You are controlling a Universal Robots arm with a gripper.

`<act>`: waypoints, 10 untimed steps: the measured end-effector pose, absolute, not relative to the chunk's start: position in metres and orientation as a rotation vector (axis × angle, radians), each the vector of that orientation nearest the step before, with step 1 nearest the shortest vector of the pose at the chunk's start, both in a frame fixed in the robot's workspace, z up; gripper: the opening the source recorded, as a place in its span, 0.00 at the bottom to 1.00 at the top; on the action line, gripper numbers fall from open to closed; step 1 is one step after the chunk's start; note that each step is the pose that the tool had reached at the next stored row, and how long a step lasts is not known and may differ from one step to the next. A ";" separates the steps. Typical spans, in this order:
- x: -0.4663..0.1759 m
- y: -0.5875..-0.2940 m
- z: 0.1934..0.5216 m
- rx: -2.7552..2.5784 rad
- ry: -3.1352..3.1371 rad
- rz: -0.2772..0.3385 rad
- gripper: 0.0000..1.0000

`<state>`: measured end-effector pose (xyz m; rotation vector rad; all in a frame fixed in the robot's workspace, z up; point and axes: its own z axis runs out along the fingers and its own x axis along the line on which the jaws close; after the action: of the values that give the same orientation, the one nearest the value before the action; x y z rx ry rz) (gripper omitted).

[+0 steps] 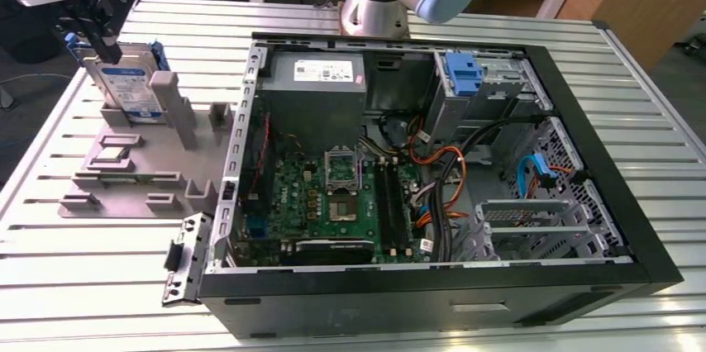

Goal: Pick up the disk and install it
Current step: 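Reach for the disk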

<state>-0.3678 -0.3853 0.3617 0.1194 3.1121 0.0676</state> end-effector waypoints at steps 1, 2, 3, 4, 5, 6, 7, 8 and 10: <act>-0.368 -0.385 0.362 0.119 3.112 0.068 0.11; -0.368 -0.385 0.362 0.120 3.112 0.068 0.11; -0.368 -0.384 0.362 0.120 3.112 0.068 0.11; -0.368 -0.384 0.361 0.119 3.112 0.068 0.11; -0.368 -0.383 0.361 0.119 3.112 0.069 0.11; -0.368 -0.383 0.361 0.119 3.112 0.069 0.11; -0.368 -0.382 0.361 0.119 3.112 0.070 0.11; -0.368 -0.381 0.361 0.119 3.112 0.071 0.11; -0.368 -0.380 0.361 0.120 3.112 0.073 0.11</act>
<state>-0.3678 -0.3803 0.3607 0.1195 3.1121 0.0727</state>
